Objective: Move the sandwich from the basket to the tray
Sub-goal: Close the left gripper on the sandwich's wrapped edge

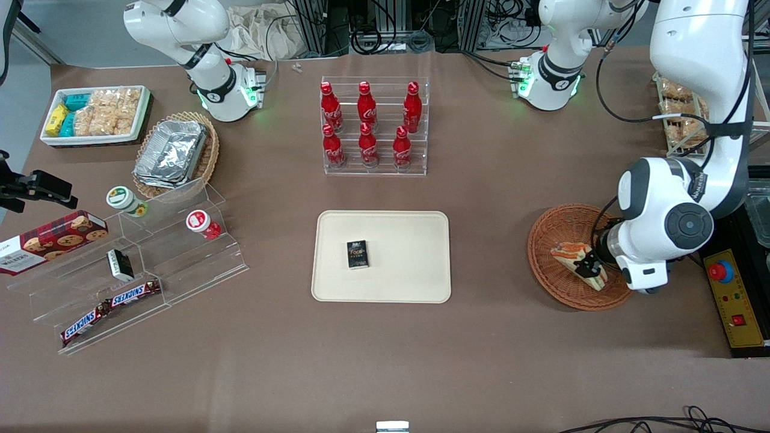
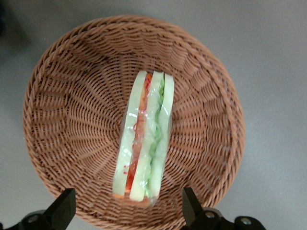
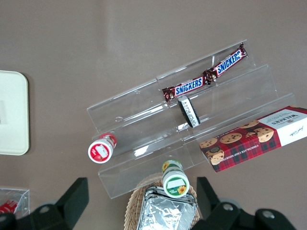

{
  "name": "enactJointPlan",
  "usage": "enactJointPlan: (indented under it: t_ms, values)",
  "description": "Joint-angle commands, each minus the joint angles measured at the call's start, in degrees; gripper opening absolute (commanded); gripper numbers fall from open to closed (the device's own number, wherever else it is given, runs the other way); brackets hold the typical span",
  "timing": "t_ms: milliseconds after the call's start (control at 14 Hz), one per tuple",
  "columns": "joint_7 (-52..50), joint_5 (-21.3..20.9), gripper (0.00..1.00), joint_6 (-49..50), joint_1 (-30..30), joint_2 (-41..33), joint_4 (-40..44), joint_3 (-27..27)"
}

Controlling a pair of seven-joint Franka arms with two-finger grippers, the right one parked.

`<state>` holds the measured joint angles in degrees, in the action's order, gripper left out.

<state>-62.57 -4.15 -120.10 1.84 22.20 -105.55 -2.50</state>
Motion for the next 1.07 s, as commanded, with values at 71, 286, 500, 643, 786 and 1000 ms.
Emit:
enactJointPlan:
  t_ms: [71, 286, 500, 643, 786, 1000]
  values:
    - [-3.87, -0.07, 1.0, -0.58, 0.1, 1.44, 1.57, 0.13]
    - [-3.96, -0.15, 1.0, -1.1, 0.1, 1.97, 1.22, 0.22]
    - [-3.96, -0.24, 1.0, -1.63, 0.1, 2.85, 1.14, 0.22]
    - [-3.96, -0.24, 1.0, -1.98, 0.1, 3.64, 1.05, 0.22]
    - [-3.96, -0.68, 1.0, -2.33, 0.1, 4.43, 1.05, 0.22]
    - [-4.31, -3.84, 1.0, -2.42, 0.1, 5.93, 0.87, 0.22]
